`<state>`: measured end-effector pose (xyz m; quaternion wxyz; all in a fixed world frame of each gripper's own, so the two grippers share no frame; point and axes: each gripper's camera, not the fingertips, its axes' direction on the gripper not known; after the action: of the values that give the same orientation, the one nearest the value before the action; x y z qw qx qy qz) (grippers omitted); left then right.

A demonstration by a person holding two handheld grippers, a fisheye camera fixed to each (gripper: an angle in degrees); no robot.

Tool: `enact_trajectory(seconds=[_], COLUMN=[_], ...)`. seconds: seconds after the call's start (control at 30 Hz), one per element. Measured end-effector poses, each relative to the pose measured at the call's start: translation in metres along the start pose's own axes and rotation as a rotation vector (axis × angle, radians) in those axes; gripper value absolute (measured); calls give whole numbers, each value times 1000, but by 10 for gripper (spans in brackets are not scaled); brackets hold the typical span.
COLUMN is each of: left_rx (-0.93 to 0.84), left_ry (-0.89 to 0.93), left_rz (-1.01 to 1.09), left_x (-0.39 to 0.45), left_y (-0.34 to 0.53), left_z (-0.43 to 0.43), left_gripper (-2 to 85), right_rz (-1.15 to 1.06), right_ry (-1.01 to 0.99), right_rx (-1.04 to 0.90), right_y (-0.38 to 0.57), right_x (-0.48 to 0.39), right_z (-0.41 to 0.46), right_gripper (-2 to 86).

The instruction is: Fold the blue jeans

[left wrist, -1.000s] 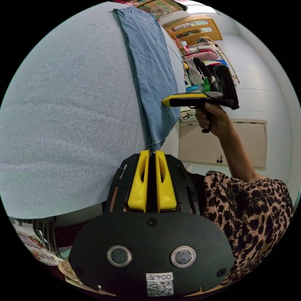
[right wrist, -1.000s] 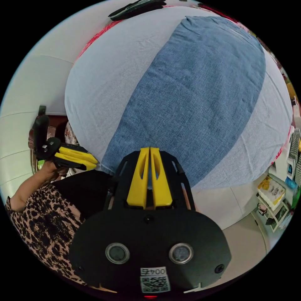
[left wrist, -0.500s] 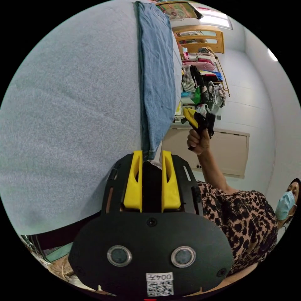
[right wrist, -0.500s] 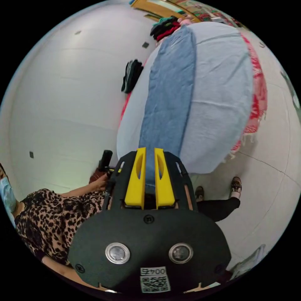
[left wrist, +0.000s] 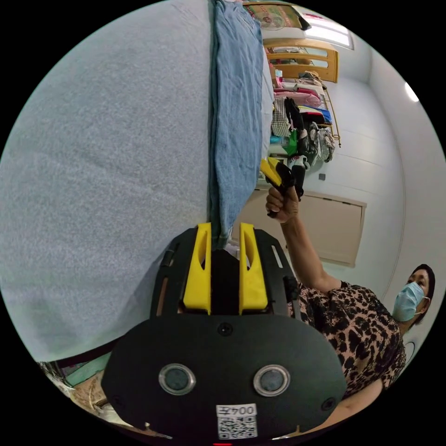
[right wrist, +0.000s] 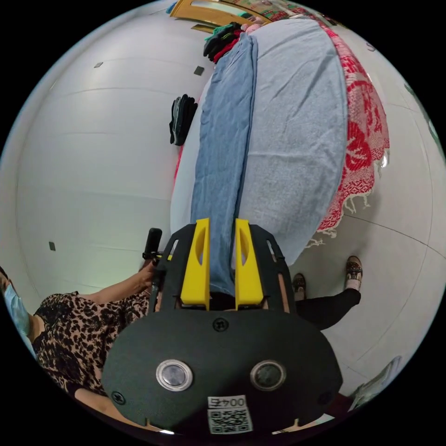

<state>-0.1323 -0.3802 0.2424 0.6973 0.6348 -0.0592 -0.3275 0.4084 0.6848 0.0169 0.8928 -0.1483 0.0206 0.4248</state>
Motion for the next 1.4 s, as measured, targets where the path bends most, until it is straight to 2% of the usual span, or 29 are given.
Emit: enact_trajectory(seconds=[0.27,0.5,0.6,0.67,0.93,1.07,1.23,1.4], left_rx=[5,23,12,-2,19,28,18,14], left_ry=[55,105,115,101,168,219,105,43], left_rz=[-3,0,8,26,4,-22,7,19], left_x=[-7,-13,-14,-13,-19,-26,-13,-6], left_y=[-6,-7,-11,-14,-13,-12,-14,-15], left_z=[6,7,6,8,9,10,10,10], left_gripper=[88,89,88,88,84,78,77,79], right_rz=[-31,-55,-75,-91,-56,-38,17,16], right_ry=[-58,-191,-201,-171,-305,-294,-285,-359], right_rx=[-53,-60,-195,-206,-137,-71,108,152], right_y=[26,55,64,73,99,102,109,106], right_x=[21,47,57,59,91,100,120,130], right_z=[-5,-11,5,11,19,6,-21,-11], right_gripper=[81,78,72,73,76,83,115,123])
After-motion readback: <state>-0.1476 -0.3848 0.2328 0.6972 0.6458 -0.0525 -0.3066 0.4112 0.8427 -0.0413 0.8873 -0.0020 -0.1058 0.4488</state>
